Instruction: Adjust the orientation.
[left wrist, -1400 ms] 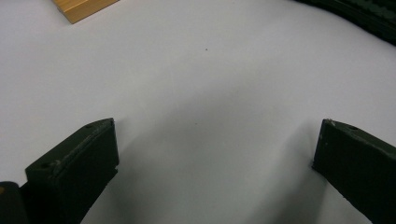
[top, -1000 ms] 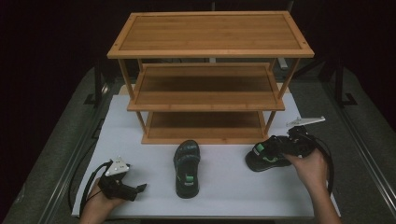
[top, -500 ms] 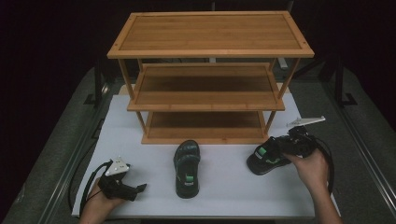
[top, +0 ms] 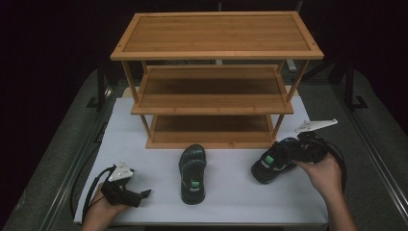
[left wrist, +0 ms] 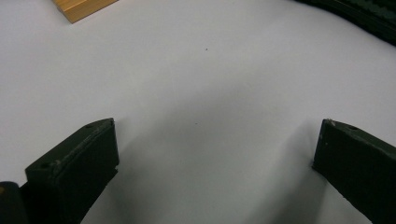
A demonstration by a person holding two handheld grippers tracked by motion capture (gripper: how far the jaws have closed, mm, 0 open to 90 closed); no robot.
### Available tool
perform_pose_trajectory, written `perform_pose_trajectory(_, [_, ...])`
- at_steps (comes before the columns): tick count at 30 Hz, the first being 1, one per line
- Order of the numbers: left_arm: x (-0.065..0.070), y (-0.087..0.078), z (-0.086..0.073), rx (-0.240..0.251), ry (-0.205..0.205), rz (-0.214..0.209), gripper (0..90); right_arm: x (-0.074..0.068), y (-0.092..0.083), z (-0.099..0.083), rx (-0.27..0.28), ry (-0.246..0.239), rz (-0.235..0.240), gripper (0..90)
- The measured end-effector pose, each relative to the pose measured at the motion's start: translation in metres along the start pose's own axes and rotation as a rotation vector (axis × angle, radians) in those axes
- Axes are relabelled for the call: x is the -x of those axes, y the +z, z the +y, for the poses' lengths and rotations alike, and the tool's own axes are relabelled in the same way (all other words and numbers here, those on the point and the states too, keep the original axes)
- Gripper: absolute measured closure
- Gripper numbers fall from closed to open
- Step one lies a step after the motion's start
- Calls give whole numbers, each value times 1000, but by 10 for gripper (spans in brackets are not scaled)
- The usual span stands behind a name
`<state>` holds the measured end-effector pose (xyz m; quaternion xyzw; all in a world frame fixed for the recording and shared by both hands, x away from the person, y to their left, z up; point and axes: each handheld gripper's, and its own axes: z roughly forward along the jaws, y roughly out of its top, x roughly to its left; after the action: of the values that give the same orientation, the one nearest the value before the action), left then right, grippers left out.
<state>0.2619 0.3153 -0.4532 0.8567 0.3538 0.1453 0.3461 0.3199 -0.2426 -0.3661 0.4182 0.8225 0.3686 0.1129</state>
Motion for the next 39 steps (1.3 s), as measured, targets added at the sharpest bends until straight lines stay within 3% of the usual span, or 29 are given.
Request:
perform_pose_trajectory(10, [0,0,0,-1,0,0,0,-23,3,13,4,-86,76,689])
perform_pose_trajectory(15, [0,0,0,-1,0,0,0,-35,10,20,-2,-144,119,689])
perform_pose_trajectory(23, [0,0,0,1,-2,0,0,-55,23,33,-11,-192,175,689])
perform_pose_trajectory(39, [0,0,0,2,-2,0,0,-90,69,50,-49,-314,288,688])
